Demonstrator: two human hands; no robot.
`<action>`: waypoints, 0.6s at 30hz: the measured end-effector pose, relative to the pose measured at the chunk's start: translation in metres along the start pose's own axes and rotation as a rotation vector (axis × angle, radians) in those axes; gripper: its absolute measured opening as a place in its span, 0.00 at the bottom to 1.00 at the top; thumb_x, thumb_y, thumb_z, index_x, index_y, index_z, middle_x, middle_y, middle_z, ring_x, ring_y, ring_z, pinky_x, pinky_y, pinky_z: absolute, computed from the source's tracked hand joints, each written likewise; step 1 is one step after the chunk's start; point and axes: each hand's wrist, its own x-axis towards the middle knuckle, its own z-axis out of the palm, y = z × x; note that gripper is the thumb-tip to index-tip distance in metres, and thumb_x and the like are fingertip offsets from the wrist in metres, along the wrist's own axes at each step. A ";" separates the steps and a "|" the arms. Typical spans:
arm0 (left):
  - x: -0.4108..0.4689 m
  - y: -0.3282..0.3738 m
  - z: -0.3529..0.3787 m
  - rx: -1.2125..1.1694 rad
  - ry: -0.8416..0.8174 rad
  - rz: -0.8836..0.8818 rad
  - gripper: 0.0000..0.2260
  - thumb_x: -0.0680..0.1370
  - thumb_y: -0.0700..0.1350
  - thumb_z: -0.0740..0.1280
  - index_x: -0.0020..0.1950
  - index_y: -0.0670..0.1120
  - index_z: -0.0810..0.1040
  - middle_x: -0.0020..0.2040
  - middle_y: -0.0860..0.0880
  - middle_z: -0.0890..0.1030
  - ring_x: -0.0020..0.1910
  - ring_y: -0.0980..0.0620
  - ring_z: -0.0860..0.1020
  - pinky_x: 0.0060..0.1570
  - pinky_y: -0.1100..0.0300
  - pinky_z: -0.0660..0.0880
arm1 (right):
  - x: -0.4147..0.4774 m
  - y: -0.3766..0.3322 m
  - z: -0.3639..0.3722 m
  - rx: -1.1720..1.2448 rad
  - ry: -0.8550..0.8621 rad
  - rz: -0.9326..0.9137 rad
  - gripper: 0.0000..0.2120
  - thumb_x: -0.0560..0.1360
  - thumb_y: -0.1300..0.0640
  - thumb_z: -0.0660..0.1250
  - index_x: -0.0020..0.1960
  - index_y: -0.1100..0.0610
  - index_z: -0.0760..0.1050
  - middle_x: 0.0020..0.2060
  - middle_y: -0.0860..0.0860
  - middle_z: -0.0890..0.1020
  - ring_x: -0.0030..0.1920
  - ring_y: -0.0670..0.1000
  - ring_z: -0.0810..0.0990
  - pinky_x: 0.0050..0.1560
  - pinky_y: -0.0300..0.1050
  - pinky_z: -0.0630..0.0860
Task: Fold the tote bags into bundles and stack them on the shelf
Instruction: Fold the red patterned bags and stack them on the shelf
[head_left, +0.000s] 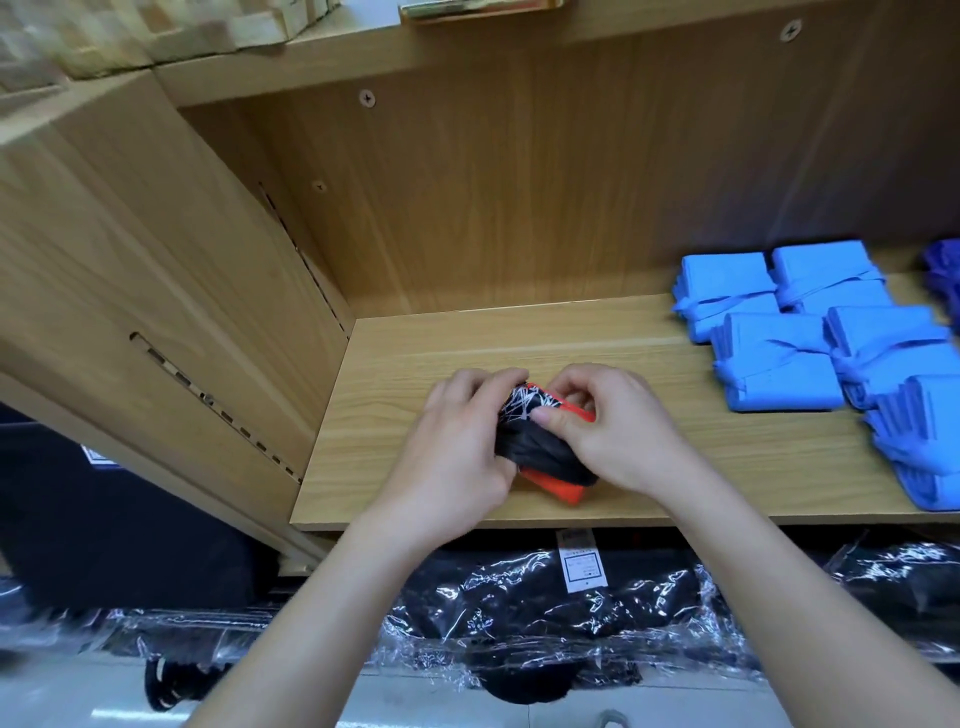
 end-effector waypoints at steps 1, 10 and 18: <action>0.003 0.001 -0.004 0.030 -0.069 0.033 0.38 0.69 0.41 0.71 0.76 0.54 0.60 0.69 0.50 0.69 0.68 0.49 0.67 0.67 0.56 0.65 | -0.001 -0.002 0.000 -0.020 -0.014 -0.055 0.04 0.73 0.53 0.72 0.45 0.52 0.80 0.37 0.45 0.78 0.39 0.47 0.74 0.44 0.44 0.69; 0.015 -0.011 -0.005 -0.269 -0.213 -0.105 0.23 0.60 0.50 0.82 0.52 0.53 0.80 0.45 0.54 0.82 0.46 0.52 0.79 0.50 0.50 0.76 | 0.006 -0.011 -0.007 0.107 -0.287 -0.003 0.10 0.68 0.48 0.77 0.48 0.49 0.84 0.42 0.42 0.84 0.45 0.42 0.80 0.50 0.38 0.74; 0.006 0.000 0.002 0.171 0.314 0.317 0.11 0.72 0.47 0.67 0.53 0.47 0.80 0.51 0.49 0.77 0.51 0.47 0.75 0.46 0.51 0.74 | 0.012 -0.003 0.000 0.445 -0.200 0.200 0.13 0.66 0.53 0.73 0.42 0.63 0.80 0.32 0.53 0.77 0.36 0.50 0.71 0.38 0.45 0.65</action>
